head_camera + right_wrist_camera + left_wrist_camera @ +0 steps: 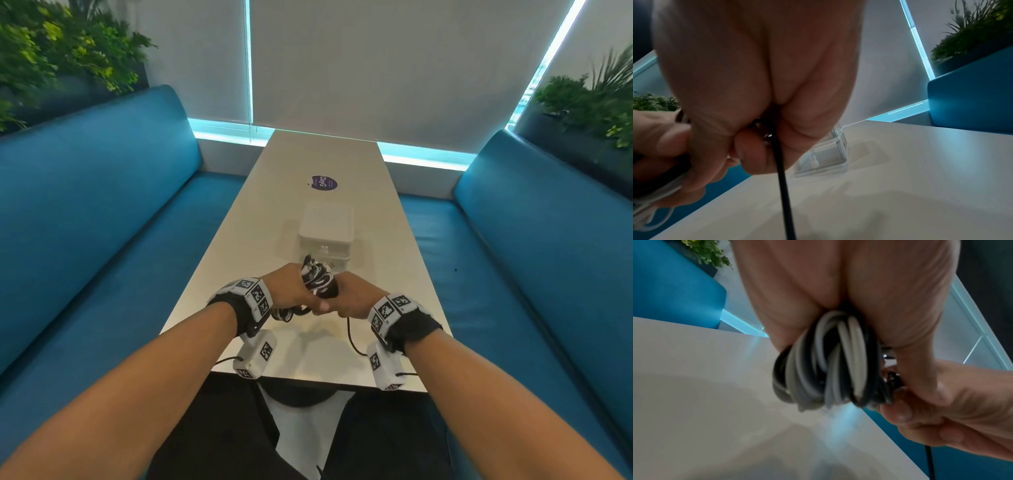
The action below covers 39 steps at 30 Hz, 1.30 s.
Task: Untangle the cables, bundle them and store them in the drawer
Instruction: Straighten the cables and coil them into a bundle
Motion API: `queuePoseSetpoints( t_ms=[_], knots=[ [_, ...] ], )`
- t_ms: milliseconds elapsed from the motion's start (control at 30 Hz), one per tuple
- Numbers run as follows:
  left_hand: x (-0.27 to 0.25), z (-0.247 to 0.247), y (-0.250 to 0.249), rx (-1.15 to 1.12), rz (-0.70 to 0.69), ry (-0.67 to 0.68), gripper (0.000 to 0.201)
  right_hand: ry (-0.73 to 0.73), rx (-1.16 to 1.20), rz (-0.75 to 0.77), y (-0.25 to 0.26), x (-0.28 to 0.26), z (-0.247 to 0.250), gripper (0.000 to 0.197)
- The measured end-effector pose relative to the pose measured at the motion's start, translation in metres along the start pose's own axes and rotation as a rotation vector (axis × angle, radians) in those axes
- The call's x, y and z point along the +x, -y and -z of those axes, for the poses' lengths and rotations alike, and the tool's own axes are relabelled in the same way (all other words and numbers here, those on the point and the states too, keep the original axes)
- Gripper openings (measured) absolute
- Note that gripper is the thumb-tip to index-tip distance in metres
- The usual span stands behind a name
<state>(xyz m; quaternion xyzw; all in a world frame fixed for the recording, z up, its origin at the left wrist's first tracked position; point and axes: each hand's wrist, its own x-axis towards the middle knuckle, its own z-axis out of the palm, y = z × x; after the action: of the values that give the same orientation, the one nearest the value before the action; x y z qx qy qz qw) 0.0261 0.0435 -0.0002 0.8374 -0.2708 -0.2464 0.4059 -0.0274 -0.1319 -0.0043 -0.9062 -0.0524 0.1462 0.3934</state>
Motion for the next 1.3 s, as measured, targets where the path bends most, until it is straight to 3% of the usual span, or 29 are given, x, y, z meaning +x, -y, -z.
queuePoseSetpoints(
  t_ms=[133,333,633,733,800,900,1067,1200,1300],
  knots=[
    [-0.002,-0.001,-0.003,0.17,0.023,0.044,0.027,0.001,0.028,0.011,-0.002,-0.002,0.0,0.012],
    [-0.002,-0.004,-0.012,0.214,0.041,-0.106,0.017,-0.118,0.018,0.014,-0.001,0.006,-0.004,0.011],
    [0.001,-0.007,-0.006,0.394,0.271,-0.213,0.023,-0.227,0.158,-0.019,-0.005,0.0,-0.005,0.014],
    [0.001,-0.008,-0.005,0.304,0.304,-0.295,0.014,-0.307,0.034,-0.085,-0.009,-0.003,-0.003,0.028],
    [0.002,-0.006,-0.004,0.148,0.304,-0.34,0.013,-0.286,0.005,-0.124,-0.014,-0.005,-0.005,0.033],
    [0.006,0.0,0.0,-0.111,0.253,-0.409,0.034,-0.275,-0.03,-0.087,-0.019,-0.007,-0.011,0.025],
    [0.003,0.02,-0.009,-0.453,0.178,-0.638,0.02,-0.341,-0.072,-0.012,-0.034,-0.017,-0.015,0.021],
    [0.002,0.012,-0.003,-0.427,0.212,-0.59,0.018,-0.414,-0.091,0.015,-0.027,-0.017,-0.017,0.037],
    [0.005,-0.005,0.0,-0.431,0.181,-0.556,0.014,-0.305,-0.222,0.071,-0.006,-0.011,-0.022,0.038]
  ],
)
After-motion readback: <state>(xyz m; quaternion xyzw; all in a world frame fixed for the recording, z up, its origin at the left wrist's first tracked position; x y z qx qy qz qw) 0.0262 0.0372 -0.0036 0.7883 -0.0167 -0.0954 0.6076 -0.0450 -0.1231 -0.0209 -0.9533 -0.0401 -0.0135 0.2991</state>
